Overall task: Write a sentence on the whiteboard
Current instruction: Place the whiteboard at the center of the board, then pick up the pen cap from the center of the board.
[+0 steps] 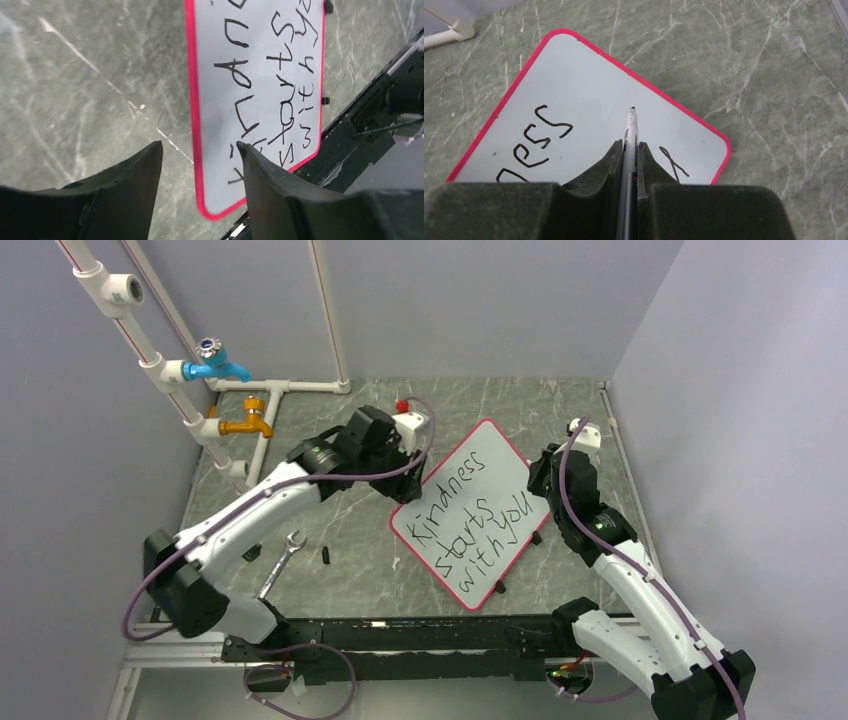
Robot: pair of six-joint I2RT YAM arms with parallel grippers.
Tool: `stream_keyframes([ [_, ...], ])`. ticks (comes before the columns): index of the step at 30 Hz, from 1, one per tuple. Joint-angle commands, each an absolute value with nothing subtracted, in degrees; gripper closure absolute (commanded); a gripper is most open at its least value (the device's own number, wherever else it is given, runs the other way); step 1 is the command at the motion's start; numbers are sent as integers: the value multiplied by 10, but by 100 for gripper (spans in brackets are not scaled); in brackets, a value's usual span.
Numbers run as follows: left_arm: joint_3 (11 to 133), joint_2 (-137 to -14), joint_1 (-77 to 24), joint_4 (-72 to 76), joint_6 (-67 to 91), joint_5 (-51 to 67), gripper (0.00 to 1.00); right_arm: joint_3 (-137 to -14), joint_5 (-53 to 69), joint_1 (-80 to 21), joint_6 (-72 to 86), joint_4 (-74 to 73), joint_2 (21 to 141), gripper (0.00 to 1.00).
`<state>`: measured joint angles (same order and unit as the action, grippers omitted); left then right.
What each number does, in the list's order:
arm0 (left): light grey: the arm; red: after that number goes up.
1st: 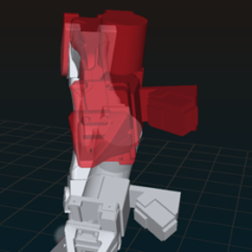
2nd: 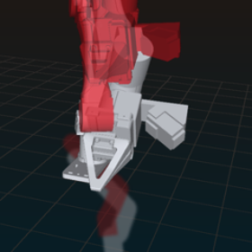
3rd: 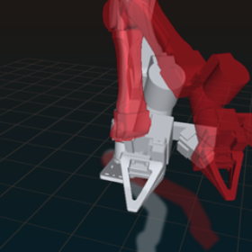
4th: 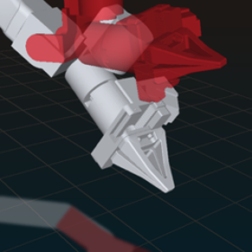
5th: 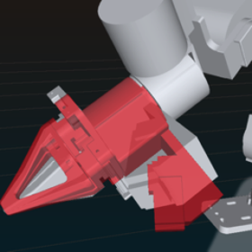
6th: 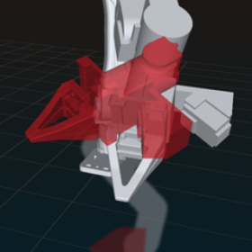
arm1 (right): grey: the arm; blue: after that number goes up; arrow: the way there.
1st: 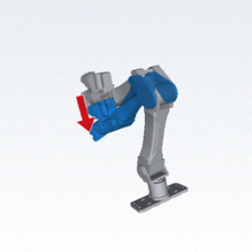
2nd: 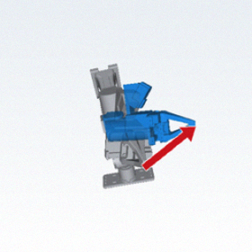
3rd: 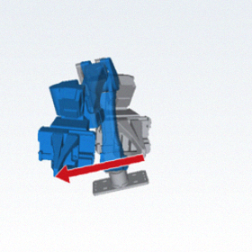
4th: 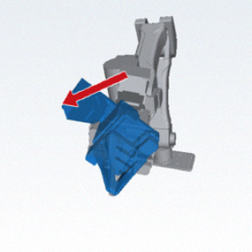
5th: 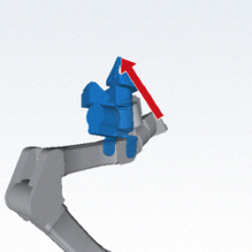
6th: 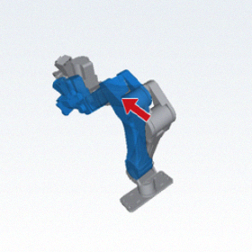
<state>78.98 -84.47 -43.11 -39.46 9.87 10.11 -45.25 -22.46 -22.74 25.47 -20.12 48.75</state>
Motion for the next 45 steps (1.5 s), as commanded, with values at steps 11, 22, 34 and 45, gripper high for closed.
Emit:
stream_keyframes([
  [11,645,-531,-432,-495,245,-193,11,-496,-210,-227,254,-205,467,100],
  [22,477,-457,-432,-554,425,-241,15,-522,-181,-227,262,-242,453,100],
  [34,349,-467,-418,-462,475,-220,22,-517,-169,-227,266,-258,435,100],
  [45,276,-514,-330,-326,427,-146,37,-508,-166,-227,263,-251,433,100],
])
